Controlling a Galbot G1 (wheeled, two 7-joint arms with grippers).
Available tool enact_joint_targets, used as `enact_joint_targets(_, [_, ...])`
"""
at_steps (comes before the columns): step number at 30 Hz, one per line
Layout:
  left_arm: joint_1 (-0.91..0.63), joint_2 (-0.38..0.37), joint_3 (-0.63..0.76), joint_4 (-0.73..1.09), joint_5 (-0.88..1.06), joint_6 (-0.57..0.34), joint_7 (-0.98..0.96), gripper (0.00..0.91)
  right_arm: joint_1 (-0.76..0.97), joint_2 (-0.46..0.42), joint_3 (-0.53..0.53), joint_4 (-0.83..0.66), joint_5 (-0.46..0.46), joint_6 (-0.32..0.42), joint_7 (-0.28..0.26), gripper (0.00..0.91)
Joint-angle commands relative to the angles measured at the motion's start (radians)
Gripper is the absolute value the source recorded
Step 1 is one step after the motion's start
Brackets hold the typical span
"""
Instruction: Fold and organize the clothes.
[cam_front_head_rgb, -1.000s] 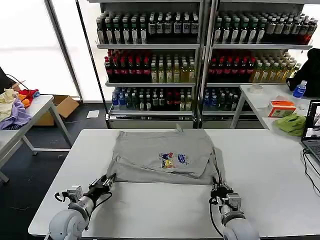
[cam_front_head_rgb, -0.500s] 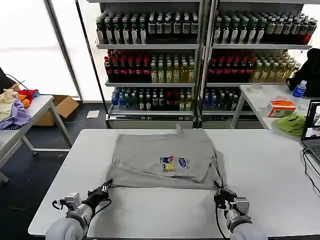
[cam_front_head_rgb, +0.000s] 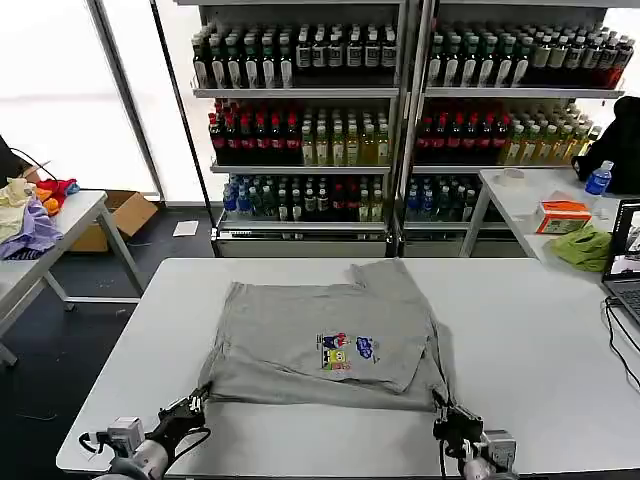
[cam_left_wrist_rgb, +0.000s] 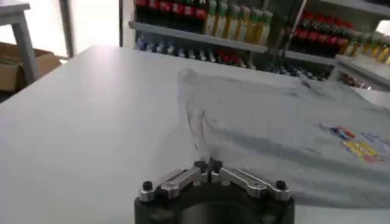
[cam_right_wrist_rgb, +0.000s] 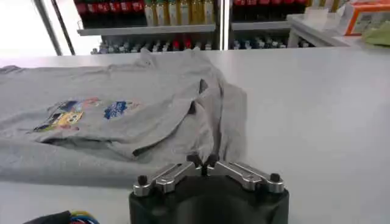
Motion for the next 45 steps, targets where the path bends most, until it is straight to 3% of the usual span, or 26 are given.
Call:
enact_joint_targets(1, [0.143,-0.028,-0.072,-0.118,0.034,0.042,0.011,0.000,-0.107,0.003,0.022,0.076,-0.015,0.020,-0.002,0.000])
enact_joint_targets(6, [0.184,-0.045,-0.105,-0.129,0.062,0.043,0.026,0.010,-0.117,-0.005,0.005,0.058,-0.022,0.022,-0.006,0.000])
enact_joint_targets(7, [0.198,-0.055,-0.111,-0.129,0.059,0.043,0.029,0.071,-0.118,-0.005,-0.002,0.054,-0.025,0.026,-0.007,0.000])
enact_joint_targets(8, [0.209,-0.063,-0.118,-0.128,0.059,0.043,0.029,0.322,-0.120,-0.005,-0.010,0.051,-0.027,0.033,-0.008,0.000])
enact_joint_targets(9, [0.218,-0.067,-0.121,-0.127,0.059,0.041,0.030,0.887,-0.122,-0.005,-0.013,0.052,-0.026,0.032,-0.008,0.786])
enact_joint_targets(10, [0.229,-0.076,-0.125,-0.127,0.058,0.035,0.030,0.907,-0.125,-0.005,-0.020,0.054,-0.021,0.030,-0.004,0.907])
enact_joint_targets(17, [0.238,-0.090,-0.149,-0.165,0.058,0.027,0.033,0.907,-0.136,-0.003,-0.030,0.097,-0.015,0.026,-0.009,0.907])
enact_joint_targets(21, [0.210,-0.084,-0.172,-0.157,0.059,0.029,0.032,0.907,-0.129,-0.025,0.014,0.098,0.000,0.069,-0.030,0.907])
enact_joint_targets(25, [0.195,-0.064,-0.219,-0.159,0.037,0.027,0.033,0.907,-0.101,-0.050,0.084,0.117,0.083,0.081,-0.055,0.907])
enact_joint_targets(30, [0.105,0.007,-0.265,-0.161,-0.055,0.028,0.036,0.907,0.019,-0.089,0.178,0.105,0.151,0.058,-0.126,0.907])
enact_joint_targets(33, [0.043,0.070,-0.245,-0.118,-0.133,0.028,0.047,0.907,0.156,-0.162,0.205,0.032,0.171,0.027,-0.216,0.907])
enact_joint_targets(35, [-0.028,0.149,-0.190,-0.053,-0.141,0.022,0.064,0.907,0.286,-0.207,0.171,-0.058,0.167,-0.012,-0.285,0.907])
enact_joint_targets(41, [-0.250,0.268,-0.054,0.144,-0.181,0.013,0.076,0.907,0.622,-0.231,0.014,-0.349,0.130,-0.068,-0.373,0.907])
enact_joint_targets(45, [-0.387,0.305,0.060,0.222,-0.183,0.013,0.101,0.907,0.857,-0.202,-0.128,-0.540,0.119,-0.062,-0.387,0.907])
